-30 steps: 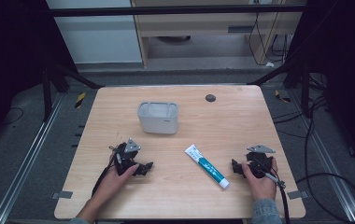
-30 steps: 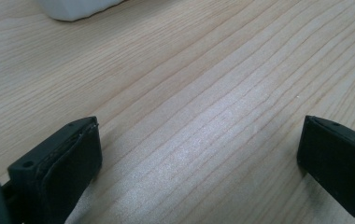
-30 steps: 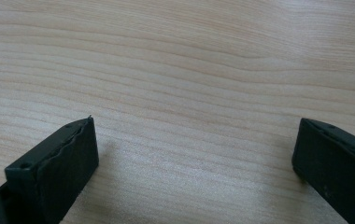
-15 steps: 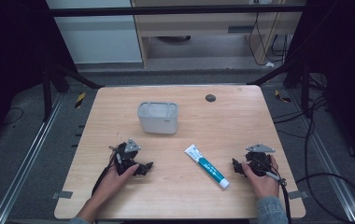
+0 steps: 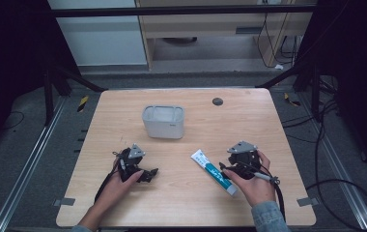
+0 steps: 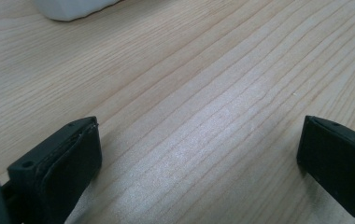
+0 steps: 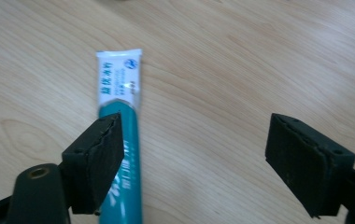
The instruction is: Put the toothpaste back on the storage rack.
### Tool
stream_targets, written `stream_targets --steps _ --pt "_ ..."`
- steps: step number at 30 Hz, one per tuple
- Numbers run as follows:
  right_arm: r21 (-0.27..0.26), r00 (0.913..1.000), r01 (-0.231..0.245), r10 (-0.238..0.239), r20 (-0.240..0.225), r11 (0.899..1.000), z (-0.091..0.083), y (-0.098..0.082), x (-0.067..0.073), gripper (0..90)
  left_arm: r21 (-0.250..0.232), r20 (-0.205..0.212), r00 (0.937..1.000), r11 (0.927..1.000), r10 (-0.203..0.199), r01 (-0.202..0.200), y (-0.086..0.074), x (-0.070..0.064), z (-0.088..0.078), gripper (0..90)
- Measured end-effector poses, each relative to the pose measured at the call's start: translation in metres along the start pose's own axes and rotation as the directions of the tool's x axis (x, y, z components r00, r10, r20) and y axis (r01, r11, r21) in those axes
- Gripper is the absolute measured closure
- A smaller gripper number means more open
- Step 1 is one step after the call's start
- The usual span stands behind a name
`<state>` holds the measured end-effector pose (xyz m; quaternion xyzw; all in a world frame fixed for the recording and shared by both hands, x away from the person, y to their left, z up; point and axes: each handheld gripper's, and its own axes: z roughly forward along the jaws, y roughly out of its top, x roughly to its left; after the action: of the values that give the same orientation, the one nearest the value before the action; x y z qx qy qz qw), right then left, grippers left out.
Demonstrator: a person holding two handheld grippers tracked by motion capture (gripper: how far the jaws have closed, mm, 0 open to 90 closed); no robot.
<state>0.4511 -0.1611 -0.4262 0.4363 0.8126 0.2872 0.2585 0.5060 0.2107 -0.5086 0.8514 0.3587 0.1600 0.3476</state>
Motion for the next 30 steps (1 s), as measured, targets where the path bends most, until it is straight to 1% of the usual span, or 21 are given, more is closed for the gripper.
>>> stream_targets --steps 5,7,9,11,14,16,18,21,25,30 --pt "0.031 0.9985 0.046 -0.045 -0.031 0.998 0.005 0.016 0.014 22.7 -0.001 0.0 1.0 1.0 0.0 0.0 0.0 0.0 0.0 0.0" --pt "0.044 0.9974 0.057 -0.055 -0.048 0.997 0.008 0.019 0.017 22.6 0.0 0.0 1.0 1.0 0.0 0.0 0.0 0.0 0.0 0.0" --pt "0.062 0.9964 0.069 -0.065 -0.054 0.996 0.012 0.022 0.02 22.3 0.0 0.0 1.0 1.0 0.0 0.0 0.0 0.0 0.0 0.0" --pt "0.071 0.9959 0.072 -0.068 -0.059 0.995 0.015 0.024 0.021 22.2 -0.001 0.0 1.0 1.0 0.0 0.0 0.0 0.0 0.0 0.0" --pt "0.087 0.9942 0.07 -0.062 -0.088 0.994 0.022 0.027 0.025 21.9 -0.001 0.0 1.0 1.0 0.0 0.0 0.0 0.0 0.0 0.0" --pt "0.105 0.9921 0.074 -0.062 -0.109 0.992 0.028 0.03 0.027 23.9 -0.001 0.0 1.0 1.0 0.0 0.0 0.0 0.0 0.0 0.0" --pt "0.11 0.9915 0.074 -0.061 -0.115 0.991 0.029 0.031 0.028 24.7 0.0 0.0 1.0 1.0 -0.001 0.001 0.0 0.0 0.0 0.0" --pt "0.126 0.9883 0.087 -0.07 -0.136 0.988 0.032 0.034 0.031 28.5 0.0 0.001 1.0 1.0 0.0 0.0 0.0 0.0 0.0 0.0" --pt "0.136 0.9867 0.096 -0.076 -0.143 0.986 0.035 0.034 0.032 29.5 0.0 0.001 1.0 1.0 0.0 0.0 0.0 0.0 0.0 0.0" --pt "0.151 0.9861 0.087 -0.064 -0.153 0.985 0.038 0.032 0.032 28.8 0.0 0.001 1.0 1.0 0.0 0.0 0.0 0.0 0.0 0.0"
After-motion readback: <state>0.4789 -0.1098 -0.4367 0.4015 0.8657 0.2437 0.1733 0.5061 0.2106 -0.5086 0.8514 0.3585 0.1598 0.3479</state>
